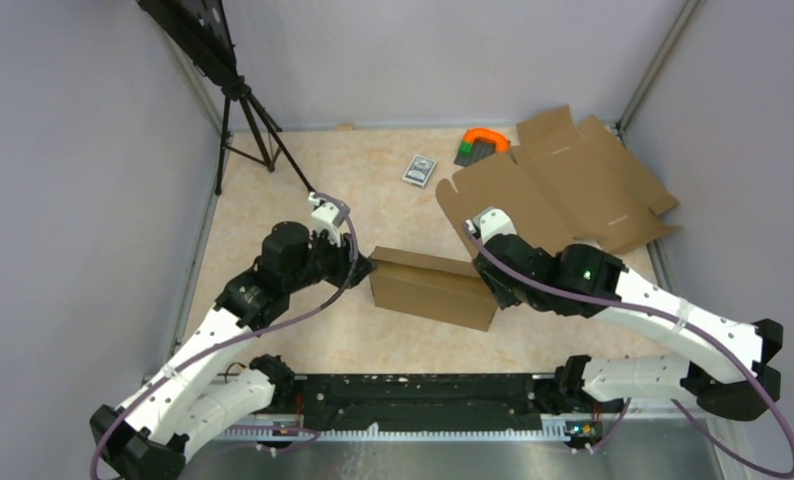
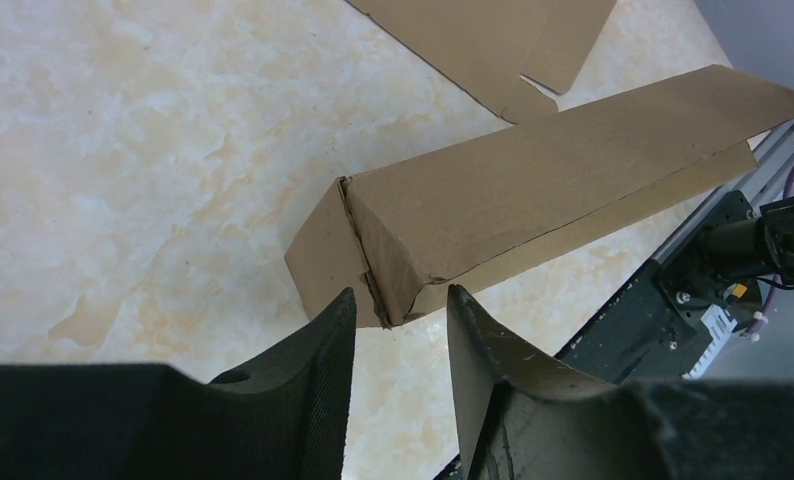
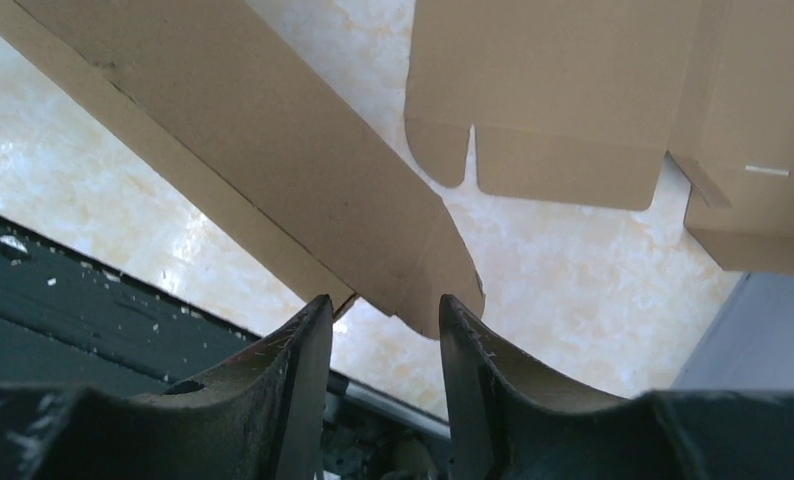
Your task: Fold the paper box
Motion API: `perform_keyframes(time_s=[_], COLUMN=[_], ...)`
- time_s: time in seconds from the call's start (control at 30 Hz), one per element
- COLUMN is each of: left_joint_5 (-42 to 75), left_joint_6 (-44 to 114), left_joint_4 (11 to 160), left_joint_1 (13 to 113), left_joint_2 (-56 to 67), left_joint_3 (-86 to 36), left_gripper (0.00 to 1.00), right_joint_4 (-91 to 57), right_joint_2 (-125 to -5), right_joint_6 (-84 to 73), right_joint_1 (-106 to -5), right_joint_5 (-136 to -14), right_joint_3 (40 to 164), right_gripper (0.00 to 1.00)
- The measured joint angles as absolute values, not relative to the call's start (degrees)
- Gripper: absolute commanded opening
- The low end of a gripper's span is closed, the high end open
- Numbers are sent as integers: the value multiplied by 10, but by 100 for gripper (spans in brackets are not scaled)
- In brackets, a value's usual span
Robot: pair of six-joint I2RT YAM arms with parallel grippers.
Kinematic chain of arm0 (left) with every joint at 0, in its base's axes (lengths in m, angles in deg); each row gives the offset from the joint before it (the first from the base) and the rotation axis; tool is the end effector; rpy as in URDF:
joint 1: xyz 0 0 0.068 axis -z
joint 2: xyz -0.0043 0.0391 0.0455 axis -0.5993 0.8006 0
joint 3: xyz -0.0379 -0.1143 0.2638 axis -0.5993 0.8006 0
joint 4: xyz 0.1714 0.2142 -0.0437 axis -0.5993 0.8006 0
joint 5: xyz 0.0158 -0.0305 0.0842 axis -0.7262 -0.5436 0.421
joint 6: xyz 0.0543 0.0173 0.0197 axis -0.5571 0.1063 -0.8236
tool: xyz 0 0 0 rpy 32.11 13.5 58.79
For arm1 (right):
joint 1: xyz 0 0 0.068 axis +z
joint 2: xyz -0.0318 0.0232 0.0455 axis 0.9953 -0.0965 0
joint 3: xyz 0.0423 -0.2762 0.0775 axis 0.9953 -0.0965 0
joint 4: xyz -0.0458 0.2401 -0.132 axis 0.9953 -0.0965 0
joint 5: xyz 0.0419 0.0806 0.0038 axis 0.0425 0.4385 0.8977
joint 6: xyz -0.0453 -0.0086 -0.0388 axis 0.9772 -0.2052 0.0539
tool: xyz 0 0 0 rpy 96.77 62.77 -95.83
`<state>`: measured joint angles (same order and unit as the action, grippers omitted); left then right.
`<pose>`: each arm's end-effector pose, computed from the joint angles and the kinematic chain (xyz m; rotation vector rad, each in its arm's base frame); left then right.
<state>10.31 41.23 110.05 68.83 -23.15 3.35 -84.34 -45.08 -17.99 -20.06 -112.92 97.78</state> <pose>0.1604 -0.1135 0.3162 0.4273 2.0440 -0.7945 0.1026 0.1625 0.3713 -0.7492 2.2733 -0.0173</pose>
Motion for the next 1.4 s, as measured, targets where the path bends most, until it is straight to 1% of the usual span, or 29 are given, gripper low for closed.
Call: perform_keyframes(time_s=[0.2, 0.3, 0.37, 0.47, 0.57, 0.6, 0.83, 1.1, 1.3, 1.4], left_joint_5=[116, 124, 129, 137, 142, 144, 148, 148, 154, 157], left_joint_6=[413, 413, 413, 413, 413, 413, 413, 416, 417, 417], left_joint_4=[1101, 1101, 1101, 1101, 1101, 1101, 1101, 1095, 1092, 1086], left_joint_1=[702, 706, 707, 708, 708, 708, 708, 708, 708, 708], left_joint_2=[-227, -227, -227, -225, -220, -220, -220, -212, -210, -204], left_joint_3=[29, 29, 28, 27, 23, 23, 23, 23, 23, 23], left_gripper=[39, 36, 33, 33, 32, 32, 29, 26, 25, 17], right_joint_4=[-887, -914, -924, -924, -922, -921, -907, -865, -817, -792], right_joint_2=[-467, -468, -469, -473, -489, -493, -527, -495, -448, -423], right_joint_6=[-217, -240, -253, -269, -281, -284, -287, -280, -295, -319], right_joint_1=[-193, -191, -190, -190, -189, -189, -189, -189, -189, -189], right_joint_5=[-1126, -1129, -1133, -1149, -1174, -1181, -1207, -1206, -1186, -1177], right_joint_3=[999, 999, 998, 990, 989, 989, 989, 982, 946, 913], right_gripper=[49, 49, 46, 39, 36, 32, 0, 0, 1, 4])
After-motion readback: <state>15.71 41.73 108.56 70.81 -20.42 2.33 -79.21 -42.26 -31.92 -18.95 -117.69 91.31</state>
